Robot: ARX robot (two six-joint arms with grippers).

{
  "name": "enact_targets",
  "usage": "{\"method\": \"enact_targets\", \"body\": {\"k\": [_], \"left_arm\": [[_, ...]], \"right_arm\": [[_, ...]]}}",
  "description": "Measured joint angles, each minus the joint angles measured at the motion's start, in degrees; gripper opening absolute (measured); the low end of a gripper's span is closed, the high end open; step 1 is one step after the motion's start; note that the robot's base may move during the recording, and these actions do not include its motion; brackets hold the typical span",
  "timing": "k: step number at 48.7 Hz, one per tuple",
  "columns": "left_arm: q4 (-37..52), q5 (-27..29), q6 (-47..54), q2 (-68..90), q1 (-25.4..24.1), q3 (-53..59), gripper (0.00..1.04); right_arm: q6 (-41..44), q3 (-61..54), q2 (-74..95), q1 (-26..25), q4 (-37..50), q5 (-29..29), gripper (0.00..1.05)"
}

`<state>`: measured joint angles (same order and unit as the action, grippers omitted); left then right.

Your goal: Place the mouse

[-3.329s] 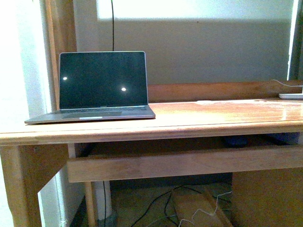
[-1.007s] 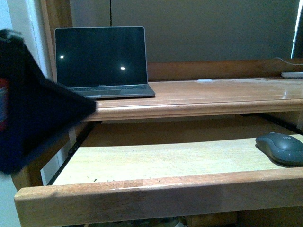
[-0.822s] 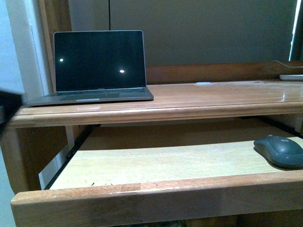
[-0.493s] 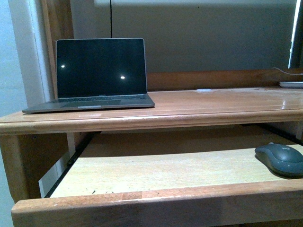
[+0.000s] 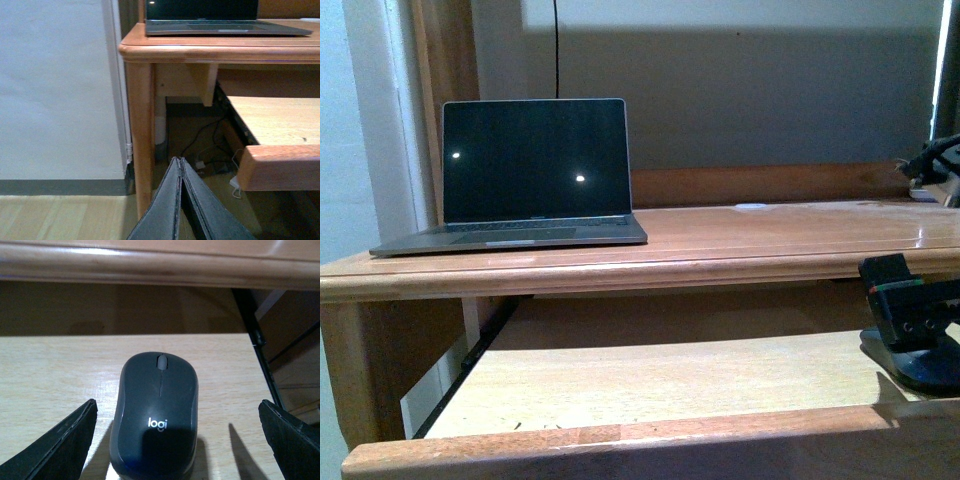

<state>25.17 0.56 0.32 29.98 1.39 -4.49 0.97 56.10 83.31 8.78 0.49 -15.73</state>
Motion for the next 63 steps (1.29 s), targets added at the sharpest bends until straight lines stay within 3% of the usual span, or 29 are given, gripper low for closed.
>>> {"method": "enact_targets", "body": {"k": [25, 40, 47, 53, 55, 58, 63], "left_arm": [[-6.2, -0.6, 0.0, -10.8, -1.1, 4.0, 0.03], [-11.2, -0.6, 0.0, -16.0, -1.1, 4.0, 0.03], [-13.3, -0.6, 0.0, -18.2, -1.1, 4.0, 0.03], [-15.3, -0.6, 0.0, -20.1, -1.1, 4.0, 0.03], [-19.3, -0.6, 0.0, -22.9, -1.1, 4.0, 0.03], [-24.2, -0.6, 0.0, -27.5, -1.1, 4.0, 0.03], [-25.0, -0.5, 0.0, -29.4, -1.1, 4.0, 0.03]], "right_arm": [[1.0, 4.2, 9.0, -0.1, -2.5, -2.7, 0.97], [-2.1, 5.0, 9.5, -1.6, -3.6, -0.5, 0.57], [-2.6, 4.3, 6.7, -2.3, -4.6, 2.3, 0.55], [-1.7, 2.3, -1.0, -1.5, -9.2, 8.0, 0.55], [-1.6, 2.5, -2.6, -1.1, -10.5, 9.0, 0.55], [-1.6, 4.3, -4.3, -0.1, -13.0, 9.3, 0.55], [-2.4, 12.3, -2.0, 3.3, -14.4, 6.4, 0.55]]}}
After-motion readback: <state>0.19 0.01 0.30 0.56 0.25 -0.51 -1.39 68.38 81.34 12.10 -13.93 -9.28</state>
